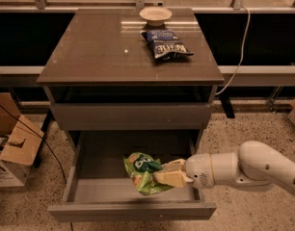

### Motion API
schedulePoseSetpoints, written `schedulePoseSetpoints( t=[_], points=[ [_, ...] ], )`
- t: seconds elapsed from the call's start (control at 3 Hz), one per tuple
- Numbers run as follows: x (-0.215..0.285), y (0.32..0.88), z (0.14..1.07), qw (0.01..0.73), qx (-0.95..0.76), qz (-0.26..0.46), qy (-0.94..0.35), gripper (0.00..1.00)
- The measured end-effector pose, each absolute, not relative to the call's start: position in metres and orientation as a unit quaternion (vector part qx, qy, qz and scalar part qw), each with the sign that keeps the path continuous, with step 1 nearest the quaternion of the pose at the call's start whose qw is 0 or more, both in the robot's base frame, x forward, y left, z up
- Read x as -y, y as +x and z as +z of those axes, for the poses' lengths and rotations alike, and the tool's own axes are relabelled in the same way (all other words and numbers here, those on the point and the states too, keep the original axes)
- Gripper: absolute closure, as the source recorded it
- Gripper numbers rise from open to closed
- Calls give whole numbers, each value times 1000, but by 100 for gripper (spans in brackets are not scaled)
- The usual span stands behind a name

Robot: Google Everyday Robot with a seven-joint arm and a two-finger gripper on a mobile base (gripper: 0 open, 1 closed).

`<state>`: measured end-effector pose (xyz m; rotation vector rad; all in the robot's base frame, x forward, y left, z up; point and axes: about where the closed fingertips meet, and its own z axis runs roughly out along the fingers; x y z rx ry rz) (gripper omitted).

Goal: Place green rice chip bag into middle drawer

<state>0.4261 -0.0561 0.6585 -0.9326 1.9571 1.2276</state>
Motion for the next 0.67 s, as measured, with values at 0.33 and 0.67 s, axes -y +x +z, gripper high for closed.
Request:
schedulePoseSetpoints(
  t=[0.33,0.67],
  points=[
    [48,447,619,281,-748,493,-344,100],
    [44,467,579,240,-758,512,-325,100]
  ],
)
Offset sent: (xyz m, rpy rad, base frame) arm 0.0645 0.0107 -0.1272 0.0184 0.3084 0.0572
